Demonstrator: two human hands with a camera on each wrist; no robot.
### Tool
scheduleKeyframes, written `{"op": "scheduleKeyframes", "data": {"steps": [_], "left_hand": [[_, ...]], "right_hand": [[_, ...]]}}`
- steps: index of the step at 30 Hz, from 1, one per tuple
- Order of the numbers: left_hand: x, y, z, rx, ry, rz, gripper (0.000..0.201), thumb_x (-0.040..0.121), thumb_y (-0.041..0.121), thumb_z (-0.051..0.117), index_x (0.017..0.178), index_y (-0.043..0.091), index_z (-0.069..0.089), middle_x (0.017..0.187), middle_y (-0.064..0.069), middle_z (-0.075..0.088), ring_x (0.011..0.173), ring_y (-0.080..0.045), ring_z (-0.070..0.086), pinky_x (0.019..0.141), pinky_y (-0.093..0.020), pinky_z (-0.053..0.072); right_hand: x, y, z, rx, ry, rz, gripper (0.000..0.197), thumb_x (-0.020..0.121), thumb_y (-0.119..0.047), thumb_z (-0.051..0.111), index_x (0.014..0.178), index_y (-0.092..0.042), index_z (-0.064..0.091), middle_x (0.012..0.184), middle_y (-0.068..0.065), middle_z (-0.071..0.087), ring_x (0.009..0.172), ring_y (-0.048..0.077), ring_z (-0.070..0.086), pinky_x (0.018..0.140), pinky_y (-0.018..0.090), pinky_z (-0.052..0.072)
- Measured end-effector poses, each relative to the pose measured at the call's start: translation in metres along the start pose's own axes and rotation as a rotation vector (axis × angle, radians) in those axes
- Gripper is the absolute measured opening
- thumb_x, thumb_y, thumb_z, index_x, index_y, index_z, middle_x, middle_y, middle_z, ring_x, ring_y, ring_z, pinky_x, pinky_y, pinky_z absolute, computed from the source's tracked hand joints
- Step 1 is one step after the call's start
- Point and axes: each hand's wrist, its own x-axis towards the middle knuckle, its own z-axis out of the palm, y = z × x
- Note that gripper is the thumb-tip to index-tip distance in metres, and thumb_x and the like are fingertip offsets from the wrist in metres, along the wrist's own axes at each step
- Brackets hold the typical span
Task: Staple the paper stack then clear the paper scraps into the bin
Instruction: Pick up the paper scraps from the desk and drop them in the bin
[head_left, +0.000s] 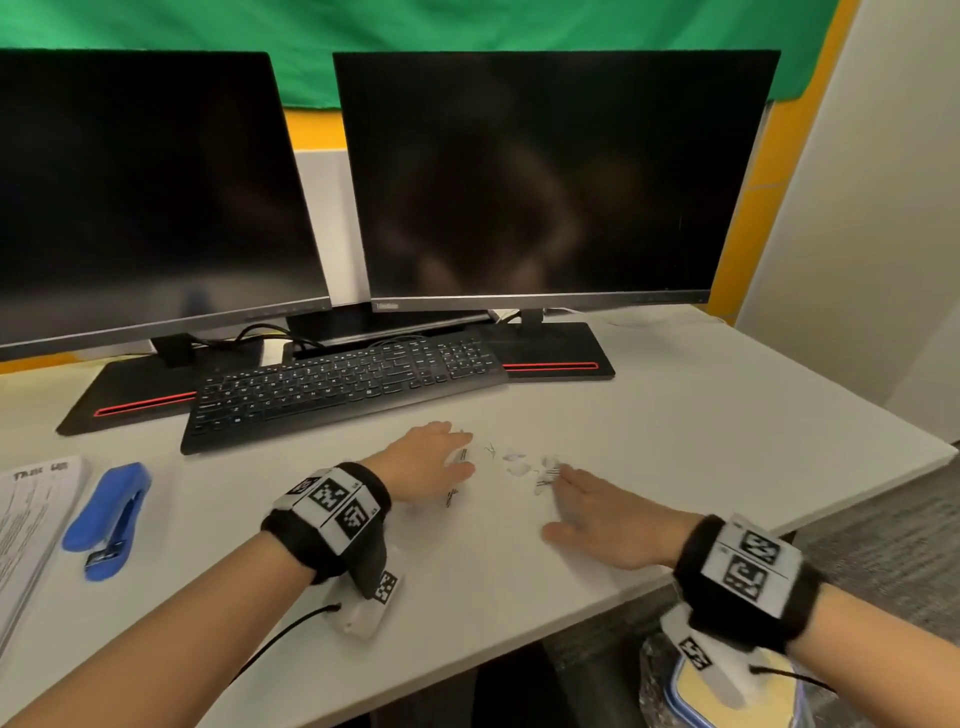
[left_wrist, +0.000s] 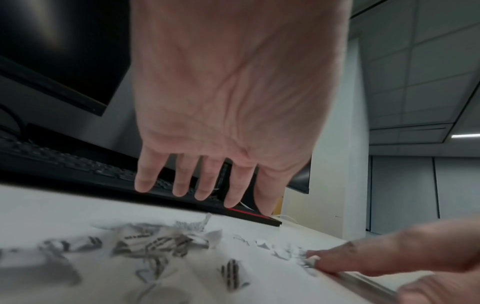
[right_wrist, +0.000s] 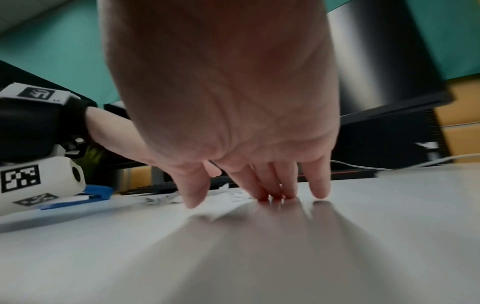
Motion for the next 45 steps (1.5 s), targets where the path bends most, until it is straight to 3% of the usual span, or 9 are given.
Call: {"op": "scheduleKeyframes", "data": {"steps": [8, 10, 12, 21, 26, 30, 34, 38, 45], "left_hand": [[-0.060, -0.028, 0.000, 0.041, 0.160, 0.010, 0.047, 0.100, 0.037, 0.039, 0.145, 0.023, 0.037, 0.147, -0.002, 0.040, 0.132, -0.020, 0.043, 0.108, -0.030, 0.035], [-0.074, -0.037, 0.009, 0.083, 0.117, -0.040, 0.045, 0.099, 0.038, 0.039, 0.141, 0.023, 0.042, 0.142, -0.001, 0.044, 0.127, -0.021, 0.048, 0.106, -0.032, 0.039], [-0.082, -0.039, 0.020, 0.139, 0.049, -0.093, 0.042, 0.098, 0.041, 0.038, 0.132, 0.019, 0.049, 0.135, -0.003, 0.048, 0.121, -0.023, 0.051, 0.101, -0.034, 0.042], [-0.059, -0.012, 0.027, 0.119, 0.070, -0.075, 0.040, 0.099, 0.036, 0.034, 0.133, 0.018, 0.048, 0.133, -0.007, 0.046, 0.121, -0.028, 0.050, 0.098, -0.037, 0.043], [-0.050, -0.026, 0.018, 0.139, 0.100, -0.347, 0.036, 0.099, 0.024, 0.035, 0.126, 0.005, 0.051, 0.129, -0.015, 0.046, 0.117, -0.033, 0.052, 0.093, -0.036, 0.045], [-0.029, -0.022, 0.012, 0.058, 0.089, -0.294, 0.035, 0.096, 0.024, 0.041, 0.122, 0.004, 0.052, 0.128, -0.016, 0.048, 0.114, -0.034, 0.053, 0.090, -0.037, 0.045], [-0.010, -0.019, 0.008, -0.022, 0.020, -0.301, 0.098, 0.078, 0.060, 0.062, 0.150, 0.019, 0.011, 0.150, -0.016, 0.021, 0.134, -0.036, 0.034, 0.104, -0.043, 0.042], [0.010, -0.011, 0.006, 0.106, -0.119, -0.212, 0.122, 0.069, 0.062, 0.070, 0.150, 0.035, -0.017, 0.157, -0.010, 0.008, 0.141, -0.037, 0.020, 0.111, -0.050, 0.033], [0.041, -0.022, -0.010, 0.076, -0.040, 0.004, 0.074, 0.074, 0.031, 0.076, 0.141, 0.033, 0.043, 0.130, -0.007, 0.043, 0.105, -0.024, 0.054, 0.077, -0.033, 0.058]], "right_hand": [[0.023, -0.021, -0.023, 0.070, 0.049, -0.047, 0.053, 0.100, -0.035, 0.029, 0.145, -0.006, 0.029, 0.154, 0.012, 0.025, 0.145, 0.026, 0.020, 0.118, 0.036, 0.018], [0.015, -0.001, -0.027, 0.013, 0.066, 0.020, 0.034, 0.099, -0.033, 0.030, 0.108, -0.014, 0.057, 0.121, 0.007, 0.045, 0.129, 0.031, 0.039, 0.107, 0.037, 0.032], [0.007, 0.005, -0.025, -0.073, 0.003, 0.042, 0.025, 0.097, -0.032, 0.032, 0.082, -0.025, 0.050, 0.105, 0.003, 0.039, 0.114, 0.029, 0.045, 0.099, 0.037, 0.038], [0.028, -0.003, -0.031, 0.039, 0.154, 0.044, 0.036, 0.098, -0.024, 0.034, 0.129, -0.013, 0.047, 0.128, 0.011, 0.039, 0.119, 0.031, 0.044, 0.101, 0.036, 0.036], [0.049, -0.002, -0.030, -0.027, 0.135, 0.098, 0.033, 0.095, -0.013, 0.034, 0.123, -0.008, 0.051, 0.109, 0.007, 0.037, 0.114, 0.033, 0.046, 0.096, 0.038, 0.041], [0.058, -0.027, -0.032, 0.078, 0.145, 0.046, 0.039, 0.093, -0.026, 0.046, 0.127, -0.009, 0.048, 0.116, 0.009, 0.037, 0.121, 0.034, 0.043, 0.102, 0.040, 0.039], [0.055, -0.033, -0.040, 0.075, 0.081, 0.164, 0.094, 0.077, -0.056, 0.064, 0.148, -0.018, 0.017, 0.150, 0.011, 0.023, 0.138, 0.030, 0.026, 0.110, 0.044, 0.032], [0.062, -0.054, -0.025, 0.037, 0.123, 0.122, 0.088, 0.072, -0.053, 0.068, 0.144, -0.021, 0.027, 0.139, 0.009, 0.032, 0.132, 0.030, 0.026, 0.103, 0.042, 0.036], [0.074, -0.052, -0.025, 0.089, 0.382, 0.011, 0.030, 0.084, -0.019, 0.063, 0.112, -0.013, 0.069, 0.115, 0.011, 0.061, 0.110, 0.029, 0.055, 0.086, 0.030, 0.042]]}}
